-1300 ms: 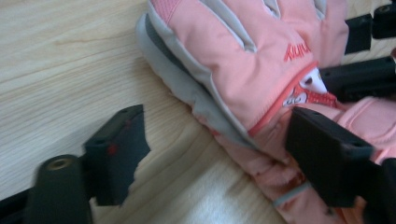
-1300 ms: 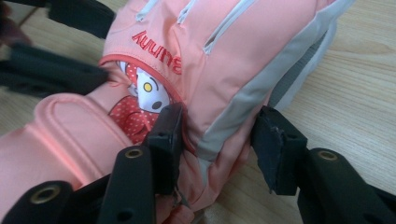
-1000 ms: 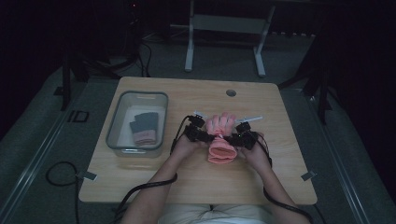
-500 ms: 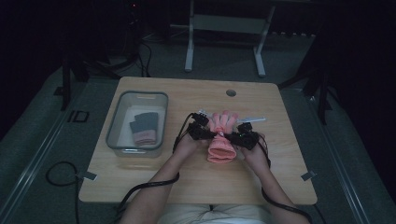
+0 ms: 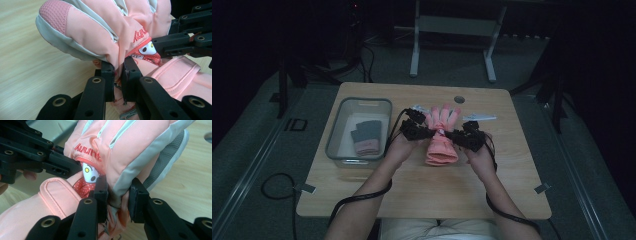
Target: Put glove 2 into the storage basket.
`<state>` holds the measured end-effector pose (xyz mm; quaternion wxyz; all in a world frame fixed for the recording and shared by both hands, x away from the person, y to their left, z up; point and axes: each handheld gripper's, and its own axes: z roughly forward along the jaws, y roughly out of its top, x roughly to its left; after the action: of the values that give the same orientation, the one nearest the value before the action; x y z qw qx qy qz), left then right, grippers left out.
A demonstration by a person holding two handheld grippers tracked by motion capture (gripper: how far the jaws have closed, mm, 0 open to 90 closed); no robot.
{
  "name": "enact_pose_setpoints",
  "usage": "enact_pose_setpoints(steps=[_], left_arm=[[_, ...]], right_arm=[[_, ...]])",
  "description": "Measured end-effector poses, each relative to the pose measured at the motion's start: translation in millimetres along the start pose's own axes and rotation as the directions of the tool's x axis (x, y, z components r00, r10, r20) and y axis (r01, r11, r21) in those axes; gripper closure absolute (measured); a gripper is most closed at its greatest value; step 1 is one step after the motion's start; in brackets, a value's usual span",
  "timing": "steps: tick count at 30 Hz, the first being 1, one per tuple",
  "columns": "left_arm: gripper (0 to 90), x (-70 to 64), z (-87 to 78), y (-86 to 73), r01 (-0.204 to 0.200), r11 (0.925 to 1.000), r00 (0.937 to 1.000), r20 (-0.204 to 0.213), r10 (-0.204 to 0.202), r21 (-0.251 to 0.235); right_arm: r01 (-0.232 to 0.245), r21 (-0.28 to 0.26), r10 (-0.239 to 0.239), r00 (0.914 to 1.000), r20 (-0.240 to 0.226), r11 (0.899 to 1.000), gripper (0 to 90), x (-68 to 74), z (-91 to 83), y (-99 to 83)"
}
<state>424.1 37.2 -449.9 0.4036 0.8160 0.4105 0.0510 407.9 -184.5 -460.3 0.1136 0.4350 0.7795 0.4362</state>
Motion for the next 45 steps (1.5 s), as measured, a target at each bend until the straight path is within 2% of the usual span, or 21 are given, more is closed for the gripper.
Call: enact_pose_setpoints(steps=[1, 2, 6, 10, 11, 12, 14, 22, 25, 26, 28, 29, 30, 36, 37, 40, 41, 42, 43, 44, 45], left_arm=[[81.7, 0.0, 0.0, 0.0, 0.000, 1.0000, 1.0000, 0.000, 0.000, 0.000], [81.7, 2.6, -9.3, 1.2, 0.001, 1.0000, 0.9999, -0.011, -0.001, -0.009], [81.6, 5.6, -27.7, 5.0, 0.002, 0.9996, 0.9992, -0.039, -0.003, -0.029], [81.6, 7.9, -36.9, 7.0, 0.006, 0.9994, 0.9988, -0.049, -0.007, -0.035], [81.6, 10.1, -46.6, 8.8, 0.008, 0.9991, 0.9977, -0.067, -0.011, -0.041], [81.5, 11.1, -50.8, 9.4, 0.011, 0.9990, 0.9970, -0.076, -0.014, -0.044], [81.5, 15.0, -63.3, 10.6, 0.014, 0.9987, 0.9952, -0.096, -0.019, -0.049], [81.5, 27.1, -90.7, 7.0, 0.021, 0.9982, 0.9910, -0.131, -0.028, -0.056], [81.5, 34.3, -103.4, 4.0, 0.032, 0.9977, 0.9886, -0.145, -0.040, -0.060], [81.5, 36.6, -107.4, 2.9, 0.037, 0.9973, 0.9876, -0.150, -0.047, -0.064], [81.5, 41.2, -115.6, 0.6, 0.039, 0.9970, 0.9848, -0.166, -0.050, -0.066], [81.5, 46.4, -123.4, -2.2, 0.049, 0.9964, 0.9826, -0.176, -0.060, -0.069], [81.5, 46.4, -123.4, -2.2, 0.049, 0.9964, 0.9826, -0.176, -0.060, -0.069], [81.5, 64.0, -149.8, -15.1, 0.079, 0.9934, 0.9710, -0.219, -0.095, -0.084], [81.5, 64.0, -149.8, -15.1, 0.079, 0.9934, 0.9710, -0.219, -0.095, -0.084], [81.5, 73.1, -164.0, -23.7, 0.096, 0.9915, 0.9625, -0.246, -0.115, -0.088], [81.5, 73.1, -164.0, -23.7, 0.096, 0.9915, 0.9625, -0.246, -0.115, -0.088], [81.5, 75.1, -167.2, -25.8, 0.105, 0.9904, 0.9598, -0.252, -0.125, -0.090], [81.5, 76.9, -170.5, -27.7, 0.107, 0.9903, 0.9566, -0.262, -0.127, -0.088], [81.5, 80.3, -177.2, -31.3, 0.112, 0.9891, 0.9509, -0.279, -0.135, -0.096], [81.5, 82.7, -180.8, -33.2, 0.119, 0.9879, 0.9488, -0.282, -0.143, -0.099]], right_arm=[[0.000, 0.000, 0.000, 1.0000, 0.000, 1.000, 71.9, 0.0, 0.0, 0.0], [0.005, -0.008, -0.005, 1.0000, -0.007, 1.000, 72.0, 6.3, 0.9, 6.6], [0.020, -0.023, -0.020, 0.9996, -0.022, 1.000, 71.9, 17.2, 1.8, 20.9], [0.026, -0.029, -0.027, 0.9992, -0.030, 0.999, 71.9, 22.5, 2.1, 28.3], [0.031, -0.030, -0.032, 0.9989, -0.033, 0.999, 71.9, 25.2, 2.4, 32.1], [0.053, -0.037, -0.054, 0.9977, -0.040, 0.998, 71.9, 34.8, 4.7, 43.4], [0.060, -0.039, -0.062, 0.9969, -0.048, 0.997, 71.9, 40.6, 6.6, 49.9], [0.077, -0.050, -0.080, 0.9935, -0.080, 0.996, 71.9, 61.9, 16.6, 66.0], [0.091, -0.051, -0.095, 0.9913, -0.091, 0.995, 71.8, 72.7, 22.7, 73.2], [0.102, -0.053, -0.107, 0.9894, -0.098, 0.993, 71.8, 80.2, 27.4, 78.2], [0.105, -0.054, -0.110, 0.9886, -0.103, 0.993, 71.8, 84.1, 29.9, 80.6], [0.116, -0.050, -0.121, 0.9867, -0.108, 0.992, 71.8, 92.0, 35.2, 85.7], [0.116, -0.050, -0.121, 0.9867, -0.108, 0.992, 71.8, 92.0, 35.2, 85.7], [0.156, -0.046, -0.161, 0.9772, -0.138, 0.987, 71.8, 119.4, 55.4, 100.3], [0.156, -0.046, -0.161, 0.9772, -0.138, 0.987, 71.8, 119.4, 55.4, 100.3], [0.171, -0.043, -0.175, 0.9711, -0.162, 0.984, 71.8, 134.5, 67.5, 106.0], [0.175, -0.044, -0.180, 0.9692, -0.168, 0.984, 71.8, 138.1, 70.4, 107.4], [0.181, -0.043, -0.185, 0.9669, -0.175, 0.983, 71.8, 141.8, 73.4, 108.7], [0.181, -0.043, -0.185, 0.9669, -0.175, 0.983, 71.8, 141.8, 73.4, 108.7], [0.185, -0.044, -0.190, 0.9645, -0.184, 0.982, 71.7, 149.0, 79.0, 111.2], [0.185, -0.045, -0.190, 0.9634, -0.189, 0.982, 71.7, 152.8, 81.5, 112.7]])
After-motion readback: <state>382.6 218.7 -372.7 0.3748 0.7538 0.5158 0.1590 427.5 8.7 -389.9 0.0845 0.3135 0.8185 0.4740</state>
